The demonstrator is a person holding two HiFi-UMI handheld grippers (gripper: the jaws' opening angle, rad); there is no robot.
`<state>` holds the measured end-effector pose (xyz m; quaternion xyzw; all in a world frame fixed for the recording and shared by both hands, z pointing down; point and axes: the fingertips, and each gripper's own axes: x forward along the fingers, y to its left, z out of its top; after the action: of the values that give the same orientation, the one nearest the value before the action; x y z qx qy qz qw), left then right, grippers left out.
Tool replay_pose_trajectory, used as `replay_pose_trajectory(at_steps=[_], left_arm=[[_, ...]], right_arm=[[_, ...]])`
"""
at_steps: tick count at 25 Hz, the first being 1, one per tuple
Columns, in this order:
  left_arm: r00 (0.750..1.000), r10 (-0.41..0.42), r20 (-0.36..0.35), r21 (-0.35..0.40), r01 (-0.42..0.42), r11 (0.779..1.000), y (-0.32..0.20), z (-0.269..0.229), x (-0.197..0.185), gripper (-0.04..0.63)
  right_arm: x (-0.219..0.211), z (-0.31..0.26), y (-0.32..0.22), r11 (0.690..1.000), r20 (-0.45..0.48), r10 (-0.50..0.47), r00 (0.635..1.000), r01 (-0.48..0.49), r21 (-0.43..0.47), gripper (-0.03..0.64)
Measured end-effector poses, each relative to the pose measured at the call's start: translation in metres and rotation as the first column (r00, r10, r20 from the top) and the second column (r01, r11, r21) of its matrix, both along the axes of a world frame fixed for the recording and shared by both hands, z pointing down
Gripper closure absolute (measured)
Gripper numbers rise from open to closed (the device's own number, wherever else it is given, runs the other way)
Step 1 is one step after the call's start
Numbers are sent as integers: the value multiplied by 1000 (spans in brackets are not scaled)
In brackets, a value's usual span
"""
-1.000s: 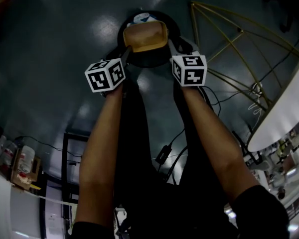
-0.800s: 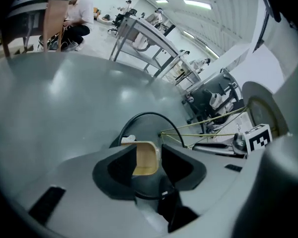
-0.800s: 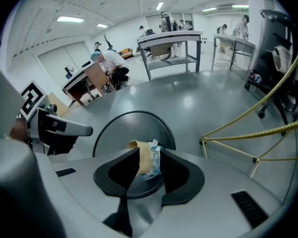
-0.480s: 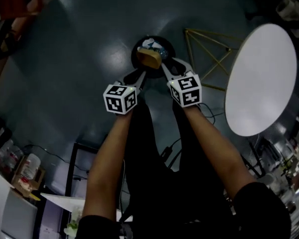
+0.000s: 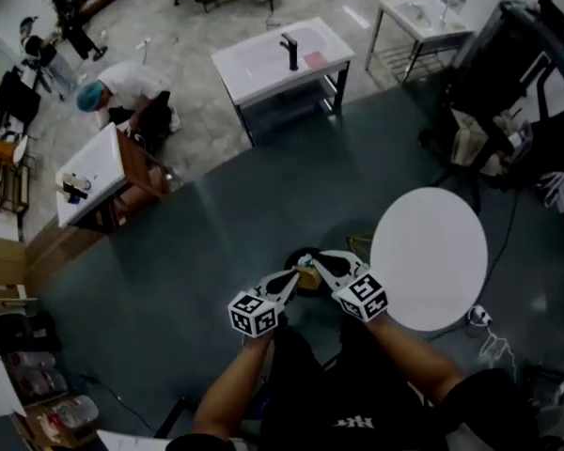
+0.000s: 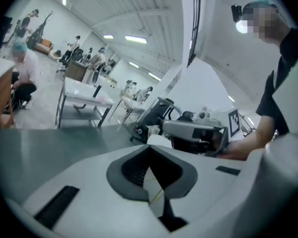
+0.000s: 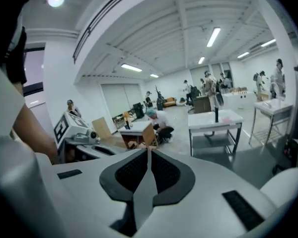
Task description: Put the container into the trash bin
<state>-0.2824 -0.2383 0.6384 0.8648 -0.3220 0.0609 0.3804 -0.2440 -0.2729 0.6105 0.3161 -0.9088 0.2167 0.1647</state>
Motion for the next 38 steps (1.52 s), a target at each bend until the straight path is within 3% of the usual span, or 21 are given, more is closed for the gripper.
replay_pose_trajectory(at_steps=[3, 6, 11, 15, 18, 21, 25, 27, 31, 36, 38], left_arm=[[997, 13, -73, 159, -1, 987, -31, -100, -1, 592], [995, 35, -93, 280, -7, 960, -33, -177, 7, 592], [993, -8, -115, 438, 58, 897, -27, -284, 21, 592], [997, -35, -75, 542, 70, 837, -12, -337, 42, 592], [997, -64, -39, 575, 75, 815, 1, -358, 62, 592], [994, -103, -34, 594, 102, 798, 7, -375, 85, 592], [990, -124, 71, 598, 57, 800, 19, -371, 114, 592], [986, -139, 90, 593, 59, 803, 28, -366, 122, 592], [979, -187, 78, 593, 106, 798, 46, -358, 130, 592], [969, -246, 26, 624, 176, 761, 92, -367, 123, 592], [964, -267, -7, 616, 214, 758, 114, -363, 125, 592]], right_arm=[[-6, -92, -12, 988, 79, -85, 993, 74, 136, 569], [2, -165, -3, 964, 139, -157, 978, 121, 237, 571], [38, -259, 7, 900, 226, -243, 943, 132, 415, 574], [76, -309, 14, 849, 295, -308, 905, 121, 514, 574], [108, -328, 24, 830, 353, -346, 869, 108, 548, 575], [140, -341, 27, 840, 426, -353, 833, 82, 536, 575], [155, -335, 27, 852, 430, -371, 823, 117, 511, 576], [155, -328, 33, 856, 424, -387, 819, 147, 496, 577], [160, -325, 56, 842, 407, -427, 808, 191, 505, 577], [160, -338, 99, 815, 347, -470, 811, 248, 524, 577], [166, -339, 120, 814, 334, -477, 813, 266, 516, 577]])
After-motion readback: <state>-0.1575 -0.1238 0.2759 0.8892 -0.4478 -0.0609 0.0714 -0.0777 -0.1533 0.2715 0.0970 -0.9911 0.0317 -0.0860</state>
